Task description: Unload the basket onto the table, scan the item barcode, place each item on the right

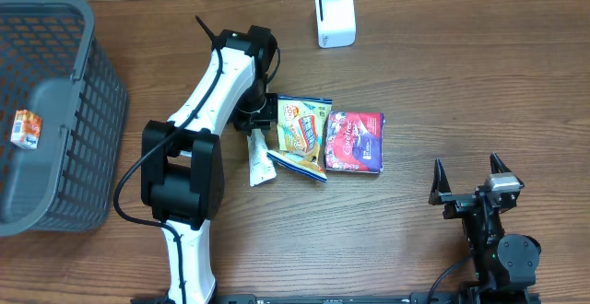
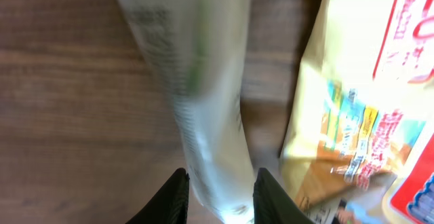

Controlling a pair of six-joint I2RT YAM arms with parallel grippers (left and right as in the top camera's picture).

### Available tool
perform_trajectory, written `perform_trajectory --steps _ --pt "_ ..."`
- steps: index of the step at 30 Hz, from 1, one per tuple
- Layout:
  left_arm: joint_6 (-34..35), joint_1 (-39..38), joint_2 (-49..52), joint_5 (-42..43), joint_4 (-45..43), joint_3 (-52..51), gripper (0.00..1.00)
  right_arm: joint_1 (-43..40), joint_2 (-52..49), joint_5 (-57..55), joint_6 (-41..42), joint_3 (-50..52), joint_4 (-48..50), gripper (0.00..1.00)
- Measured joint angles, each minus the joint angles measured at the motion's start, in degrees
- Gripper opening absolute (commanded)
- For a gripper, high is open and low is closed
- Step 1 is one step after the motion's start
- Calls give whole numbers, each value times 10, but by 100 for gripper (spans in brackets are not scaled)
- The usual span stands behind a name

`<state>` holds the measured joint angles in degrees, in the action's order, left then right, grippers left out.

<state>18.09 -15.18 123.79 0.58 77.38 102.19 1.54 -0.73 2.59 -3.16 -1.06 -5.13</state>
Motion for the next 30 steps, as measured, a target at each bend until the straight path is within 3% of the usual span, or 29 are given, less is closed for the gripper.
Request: perform_trajectory --steps 4,7,8,9,10,15,19,25,30 --pt "-2 10 0 6 68 61 26 0 0 0 0 0 0 100" --pt "-8 27 0 7 123 184 33 0 0 0 0 0 0 100" --pt "-11 30 0 7 130 206 44 0 0 0 0 0 0 100" --pt "-19 42 0 6 145 277 76 0 0 0 0 0 0 100" --pt "-23 51 0 4 158 334 100 0 0 0 0 0 0 100" --pt "-48 113 -5 -18 187 574 100 0 0 0 0 0 0 100" --pt "-65 170 -9 -26 189 678 100 0 0 0 0 0 0 100" --pt "-73 295 -29 -64 148 713 99 0 0 0 0 0 0 100" --pt "-10 404 -28 -121 115 701 100 0 0 0 0 0 0 100"
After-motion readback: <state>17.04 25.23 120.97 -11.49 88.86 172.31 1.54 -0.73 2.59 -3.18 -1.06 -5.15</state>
